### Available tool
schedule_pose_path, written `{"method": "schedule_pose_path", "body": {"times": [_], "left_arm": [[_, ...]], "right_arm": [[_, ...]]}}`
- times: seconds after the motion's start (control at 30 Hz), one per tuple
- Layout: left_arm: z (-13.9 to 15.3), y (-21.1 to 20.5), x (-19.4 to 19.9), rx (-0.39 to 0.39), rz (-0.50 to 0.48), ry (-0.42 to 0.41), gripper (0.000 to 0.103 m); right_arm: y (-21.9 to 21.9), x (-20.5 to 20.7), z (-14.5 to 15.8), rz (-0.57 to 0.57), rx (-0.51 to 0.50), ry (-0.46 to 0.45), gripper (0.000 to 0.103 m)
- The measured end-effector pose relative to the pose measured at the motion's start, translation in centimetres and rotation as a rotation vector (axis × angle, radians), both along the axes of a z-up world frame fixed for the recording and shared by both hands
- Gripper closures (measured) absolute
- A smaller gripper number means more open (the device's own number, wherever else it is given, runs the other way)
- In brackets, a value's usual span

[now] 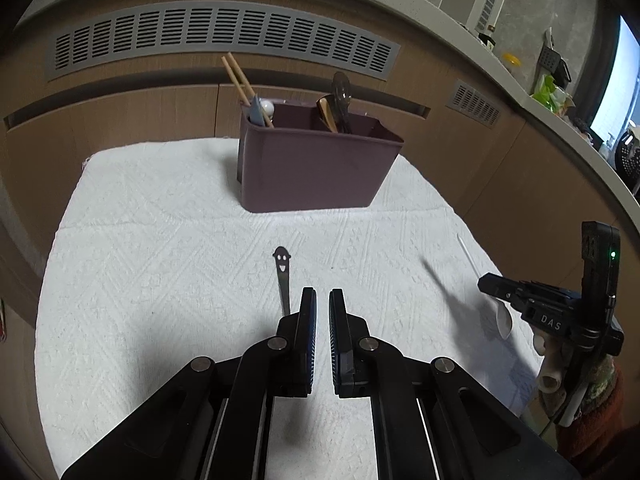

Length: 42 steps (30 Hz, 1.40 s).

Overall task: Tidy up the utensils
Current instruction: 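Lift the smiley spoon with left tool while right tool lifts the white spoon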

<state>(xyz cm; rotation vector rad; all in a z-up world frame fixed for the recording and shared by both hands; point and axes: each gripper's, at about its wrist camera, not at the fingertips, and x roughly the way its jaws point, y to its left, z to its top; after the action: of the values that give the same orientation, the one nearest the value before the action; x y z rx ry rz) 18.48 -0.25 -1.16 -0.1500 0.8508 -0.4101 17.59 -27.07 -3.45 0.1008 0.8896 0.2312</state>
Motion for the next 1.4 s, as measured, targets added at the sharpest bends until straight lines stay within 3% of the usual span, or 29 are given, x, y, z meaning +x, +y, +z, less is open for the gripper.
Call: {"method": "schedule_pose_path", "body": {"times": [0.4, 0.67, 0.87, 1.0, 1.1, 1.33, 1.4], "left_arm": [[-4.7, -1.0, 1.0, 0.071, 0.002, 0.136, 0.091], [-5.9, -2.6, 3.5, 0.171, 0.028, 0.143, 0.09], [-6.6, -3.3, 4.8, 0.194, 0.007, 0.154, 0.09], [-6.5, -3.5, 5.4, 0.178, -0.037, 0.175, 0.079], [-6.4, -3.7, 5.7, 0.181, -0.051, 0.192, 0.076], [-6.4, -3.9, 6.6, 0.174, -0.055, 0.185, 0.078], [-6.4, -4.3, 7.1, 0.2, -0.051, 0.171, 0.088]], "right_arm": [[2.0, 0.0, -2.0, 0.05, -0.039, 0.046, 0.095], [2.5, 0.1, -2.3, 0.062, -0.06, 0.042, 0.095], [2.6, 0.7, -2.7, 0.077, -0.038, 0.055, 0.095], [2.9, 1.3, -3.3, 0.077, -0.051, 0.064, 0.095], [3.3, 1.7, -3.7, 0.089, -0.067, 0.074, 0.094], [4.7, 3.9, -4.1, 0.115, -0.124, 0.095, 0.089], [5.4, 4.5, -4.2, 0.134, -0.144, 0.09, 0.085]]}}
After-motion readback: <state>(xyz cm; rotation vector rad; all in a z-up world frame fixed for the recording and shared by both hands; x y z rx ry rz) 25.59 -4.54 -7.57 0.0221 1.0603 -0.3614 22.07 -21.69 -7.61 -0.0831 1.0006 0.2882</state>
